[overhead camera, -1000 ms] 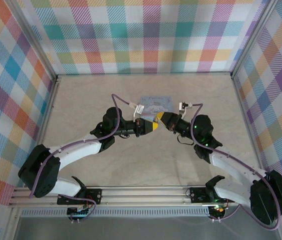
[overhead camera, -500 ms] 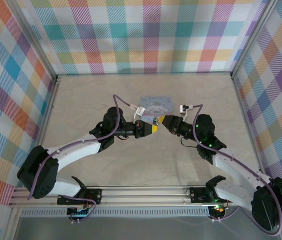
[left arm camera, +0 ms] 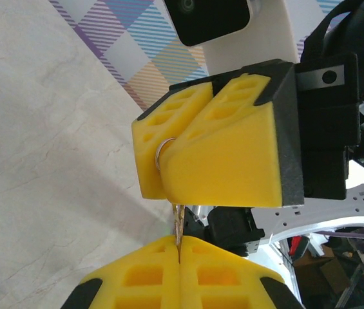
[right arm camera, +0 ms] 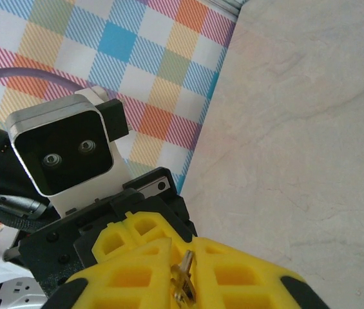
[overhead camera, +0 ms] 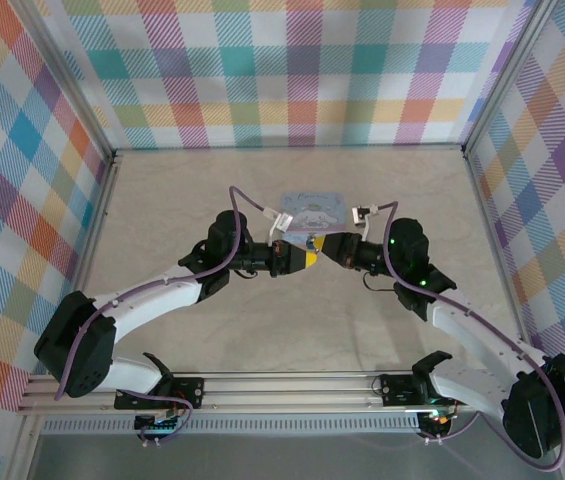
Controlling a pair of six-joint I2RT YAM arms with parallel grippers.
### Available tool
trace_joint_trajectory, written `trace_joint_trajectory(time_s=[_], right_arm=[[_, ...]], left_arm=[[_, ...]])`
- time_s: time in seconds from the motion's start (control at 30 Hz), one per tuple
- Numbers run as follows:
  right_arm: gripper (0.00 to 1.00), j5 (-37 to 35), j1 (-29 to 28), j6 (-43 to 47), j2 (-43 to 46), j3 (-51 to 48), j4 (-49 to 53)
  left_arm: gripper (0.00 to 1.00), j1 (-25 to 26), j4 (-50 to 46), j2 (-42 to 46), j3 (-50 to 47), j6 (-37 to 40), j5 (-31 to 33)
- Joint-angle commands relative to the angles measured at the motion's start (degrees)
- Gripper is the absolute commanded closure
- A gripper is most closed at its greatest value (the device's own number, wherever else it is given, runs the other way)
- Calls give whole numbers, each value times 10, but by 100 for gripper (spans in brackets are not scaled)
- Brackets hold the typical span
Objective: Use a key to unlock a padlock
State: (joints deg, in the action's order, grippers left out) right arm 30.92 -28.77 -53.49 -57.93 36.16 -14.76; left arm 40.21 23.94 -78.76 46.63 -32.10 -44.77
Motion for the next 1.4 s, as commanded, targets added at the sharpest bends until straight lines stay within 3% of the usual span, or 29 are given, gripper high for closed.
trace_joint_trajectory(time_s=[0.0,0.17,0.4,0.5,0.73,0.97,1.1,1.17,1.23,1.37], right_arm=[[91,14,3,32,1,19,32],[100,4,3,49,15,12,44],[100,8,4,42,18,-5,0],[100,14,4,41,15,-4,-9],[100,24,4,32,15,-11,-27],[100,27,4,22,15,-17,-46],[100,26,4,20,17,-19,-53],[100,27,4,19,17,-20,-56],[100,29,4,17,18,-22,-59],[98,33,4,20,20,-24,-57]], left_arm=[[100,-4,-1,4,15,14,-11],[99,-6,-40,21,13,29,15],[73,-24,-30,40,2,9,-2],[67,-31,-8,36,-2,-10,-14],[65,-31,29,7,8,-41,-45],[71,-25,46,-13,16,-56,-62],[83,-23,56,-15,13,-61,-60],[84,-23,62,-15,12,-65,-59],[98,-23,65,-15,12,-64,-60],[100,-23,66,-15,13,-64,-58]])
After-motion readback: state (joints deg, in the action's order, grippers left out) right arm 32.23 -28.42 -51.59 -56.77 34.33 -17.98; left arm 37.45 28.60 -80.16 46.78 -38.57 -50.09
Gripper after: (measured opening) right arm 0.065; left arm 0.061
